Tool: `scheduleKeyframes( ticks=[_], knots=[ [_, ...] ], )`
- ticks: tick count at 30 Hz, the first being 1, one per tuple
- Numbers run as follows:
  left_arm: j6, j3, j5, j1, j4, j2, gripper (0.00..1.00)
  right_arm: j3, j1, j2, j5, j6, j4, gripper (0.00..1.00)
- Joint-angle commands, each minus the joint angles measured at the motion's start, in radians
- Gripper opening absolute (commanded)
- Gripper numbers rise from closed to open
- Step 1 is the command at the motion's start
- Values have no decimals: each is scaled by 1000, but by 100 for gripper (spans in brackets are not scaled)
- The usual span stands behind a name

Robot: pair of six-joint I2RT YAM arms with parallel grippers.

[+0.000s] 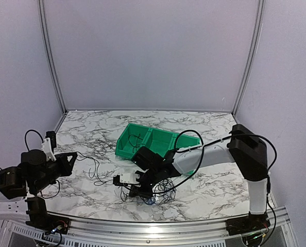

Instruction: Untangle the cables

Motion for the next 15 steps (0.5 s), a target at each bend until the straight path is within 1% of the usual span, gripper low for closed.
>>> scheduleKeyframes(
  ticks=[1,5,7,10,12,15],
  knots=[
    [126,187,-90,3,-155,-48,0,-157,-40,-101,34,-59,-77,0],
    [211,406,-172,3,-345,-39,0,-307,-98,-198,56,-65,-43,0],
    [254,501,-224,3,-399,-36,0,-370,-130,-228,52,-68,-27,0],
    [304,622,-283,3,-439,-34,0,-397,-174,-248,42,-75,-21,0],
    [320,657,-303,4,-440,-29,0,-388,-198,-246,22,-72,-27,0],
    [314,658,-296,4,-439,-7,0,-375,-204,-248,2,-78,-34,0]
  ],
)
